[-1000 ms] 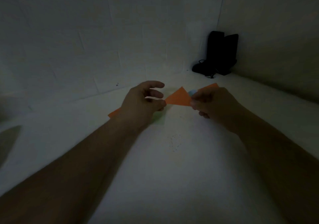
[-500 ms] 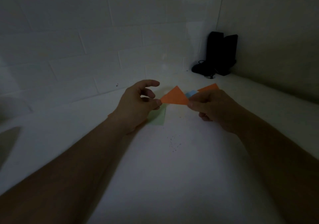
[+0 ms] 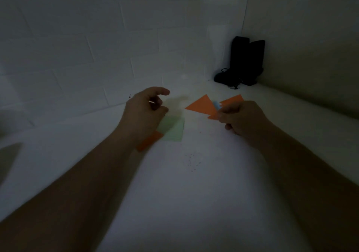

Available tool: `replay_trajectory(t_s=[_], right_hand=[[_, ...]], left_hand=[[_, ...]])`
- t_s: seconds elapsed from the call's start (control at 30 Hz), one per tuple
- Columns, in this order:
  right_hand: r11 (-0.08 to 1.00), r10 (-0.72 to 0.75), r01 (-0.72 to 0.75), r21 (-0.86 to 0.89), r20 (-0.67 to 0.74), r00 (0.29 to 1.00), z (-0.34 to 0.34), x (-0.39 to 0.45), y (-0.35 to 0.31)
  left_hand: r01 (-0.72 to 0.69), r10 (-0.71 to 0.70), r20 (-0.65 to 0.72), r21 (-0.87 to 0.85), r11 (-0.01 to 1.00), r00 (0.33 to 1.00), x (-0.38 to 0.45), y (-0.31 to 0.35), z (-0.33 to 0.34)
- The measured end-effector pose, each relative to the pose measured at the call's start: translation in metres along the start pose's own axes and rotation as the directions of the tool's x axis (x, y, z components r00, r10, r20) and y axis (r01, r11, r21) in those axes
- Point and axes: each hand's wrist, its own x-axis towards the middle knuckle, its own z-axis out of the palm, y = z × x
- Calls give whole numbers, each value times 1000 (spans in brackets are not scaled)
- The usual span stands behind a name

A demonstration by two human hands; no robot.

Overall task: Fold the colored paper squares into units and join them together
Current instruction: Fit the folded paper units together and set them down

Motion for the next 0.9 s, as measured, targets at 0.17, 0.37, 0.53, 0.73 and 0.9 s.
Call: replay_trajectory(t_s=[0.17, 0.37, 0.53, 0.73, 0.9], right_hand=[[929, -129, 109, -354, -35, 991, 15, 10, 7], [855, -216, 159, -495, -60, 975, 24, 12, 10], [879, -205, 128, -459, -123, 971, 22, 13, 11], [943, -159, 92, -321, -189, 969, 19, 8, 6], [935, -246, 181, -305, -189, 951, 22, 1, 1]], left_hand=[[151, -145, -49, 193, 969, 988, 14, -8, -47], [226, -424, 259, 554, 801, 868, 10, -4, -68], [128, -495, 348, 702, 700, 796, 9, 3, -67], [123, -467, 351, 680, 723, 812, 12, -5, -68], [185, -332, 429, 349, 919, 840, 13, -9, -69]])
